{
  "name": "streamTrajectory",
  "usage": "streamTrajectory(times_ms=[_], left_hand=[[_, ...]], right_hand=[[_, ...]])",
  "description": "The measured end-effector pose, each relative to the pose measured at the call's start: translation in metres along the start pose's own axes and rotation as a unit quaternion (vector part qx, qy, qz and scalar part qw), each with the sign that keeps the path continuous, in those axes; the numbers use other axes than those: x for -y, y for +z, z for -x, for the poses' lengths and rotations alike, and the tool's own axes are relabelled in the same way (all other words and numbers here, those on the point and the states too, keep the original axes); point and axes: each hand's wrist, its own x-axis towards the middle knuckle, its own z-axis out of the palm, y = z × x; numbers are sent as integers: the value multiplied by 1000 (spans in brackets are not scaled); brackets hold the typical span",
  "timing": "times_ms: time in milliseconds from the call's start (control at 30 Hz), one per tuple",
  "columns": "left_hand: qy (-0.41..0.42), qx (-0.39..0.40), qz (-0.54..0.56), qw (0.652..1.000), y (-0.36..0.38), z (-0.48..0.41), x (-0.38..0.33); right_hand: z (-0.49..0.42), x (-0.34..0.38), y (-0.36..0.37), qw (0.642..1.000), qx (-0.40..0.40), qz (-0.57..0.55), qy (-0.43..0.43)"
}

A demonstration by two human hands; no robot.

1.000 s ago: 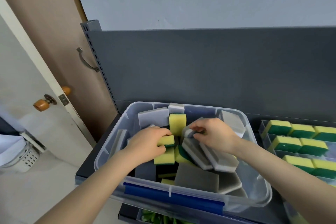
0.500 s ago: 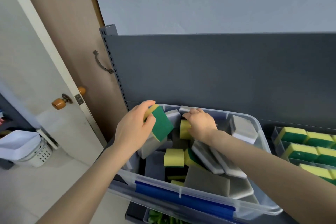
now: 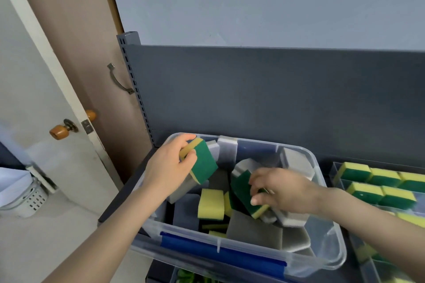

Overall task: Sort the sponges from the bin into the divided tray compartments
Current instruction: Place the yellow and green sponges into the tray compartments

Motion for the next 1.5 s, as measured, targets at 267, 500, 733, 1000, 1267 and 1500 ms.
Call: streamTrajectory(times_ms=[267, 500, 733, 1000, 1267, 1500], left_hand=[[10, 14, -6, 1000, 7, -8, -6], [12, 12, 16, 1000, 2, 0, 2], [42, 28, 41, 998, 2, -1, -5], [91, 54, 62, 992, 16, -14, -48], [157, 47, 113, 980, 40, -24, -108], [173, 34, 137, 975, 80, -23, -173]], right_hand=[[-49, 10, 6, 999, -8, 27, 37], [-38, 18, -4, 996, -27, 42, 71], [-8, 11, -32, 967, -189, -113, 129], [39, -4, -32, 929, -296, -150, 163], [96, -35, -42, 909, -339, -132, 202], [144, -90, -45, 907, -342, -133, 206]])
